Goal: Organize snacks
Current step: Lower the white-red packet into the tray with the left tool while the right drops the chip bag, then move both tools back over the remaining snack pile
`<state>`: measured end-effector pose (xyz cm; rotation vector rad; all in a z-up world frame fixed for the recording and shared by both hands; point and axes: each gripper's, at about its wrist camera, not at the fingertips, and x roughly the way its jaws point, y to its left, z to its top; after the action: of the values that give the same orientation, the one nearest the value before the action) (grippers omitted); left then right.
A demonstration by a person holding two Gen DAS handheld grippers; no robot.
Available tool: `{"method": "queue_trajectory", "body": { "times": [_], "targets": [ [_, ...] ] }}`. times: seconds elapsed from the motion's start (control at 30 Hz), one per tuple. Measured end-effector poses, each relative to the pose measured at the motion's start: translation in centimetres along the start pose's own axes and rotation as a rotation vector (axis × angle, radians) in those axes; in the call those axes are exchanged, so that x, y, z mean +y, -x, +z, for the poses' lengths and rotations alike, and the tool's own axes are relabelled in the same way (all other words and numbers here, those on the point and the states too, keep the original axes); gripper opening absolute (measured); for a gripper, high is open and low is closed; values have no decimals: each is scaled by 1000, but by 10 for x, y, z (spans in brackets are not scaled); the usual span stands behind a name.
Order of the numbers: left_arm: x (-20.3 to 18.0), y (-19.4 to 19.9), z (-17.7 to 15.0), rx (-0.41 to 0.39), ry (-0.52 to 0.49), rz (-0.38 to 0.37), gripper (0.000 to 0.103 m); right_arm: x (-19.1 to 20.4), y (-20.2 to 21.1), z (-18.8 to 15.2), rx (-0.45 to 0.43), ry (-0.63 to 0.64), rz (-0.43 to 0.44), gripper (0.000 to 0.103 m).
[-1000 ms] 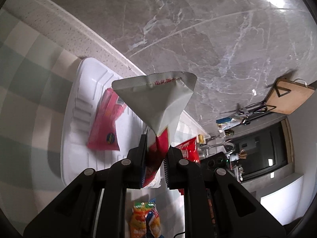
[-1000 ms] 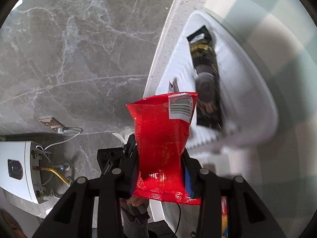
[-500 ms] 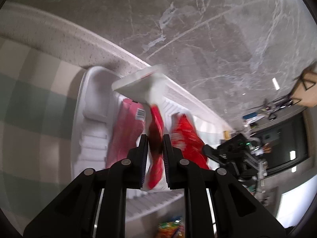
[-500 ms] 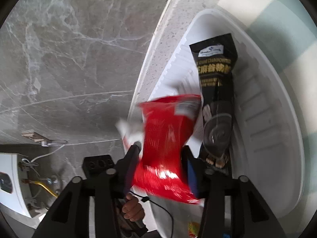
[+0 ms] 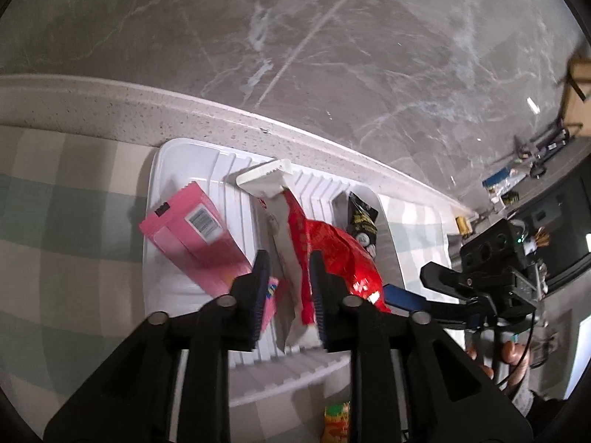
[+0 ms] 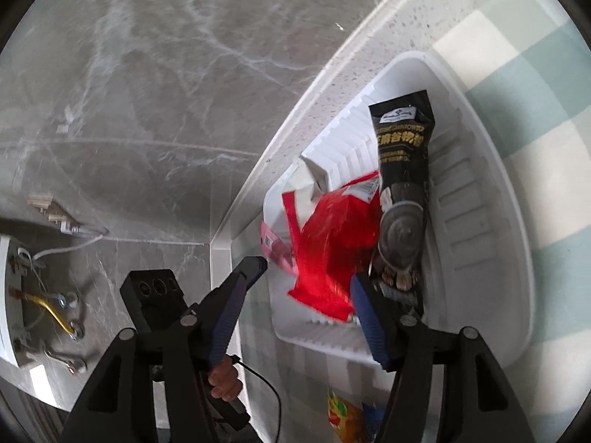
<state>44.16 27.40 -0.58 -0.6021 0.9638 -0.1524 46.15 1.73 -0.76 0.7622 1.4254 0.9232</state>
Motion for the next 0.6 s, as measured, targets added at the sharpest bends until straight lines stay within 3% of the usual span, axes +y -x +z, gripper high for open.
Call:
{"method": "queue_trajectory", "body": {
  "times": [0.3,0.4,0.6],
  "targets": [
    [-23,34,-56,17,-86,21,32,13,34,-43,-9,90,-43,68],
    [-28,47,-80,26,-99,17,48,13,47,-62,-10,116,-67,68],
    [-40,75,-135,54,-141,26,48,9,70,-105,-1,152,-109,68]
  ]
}}
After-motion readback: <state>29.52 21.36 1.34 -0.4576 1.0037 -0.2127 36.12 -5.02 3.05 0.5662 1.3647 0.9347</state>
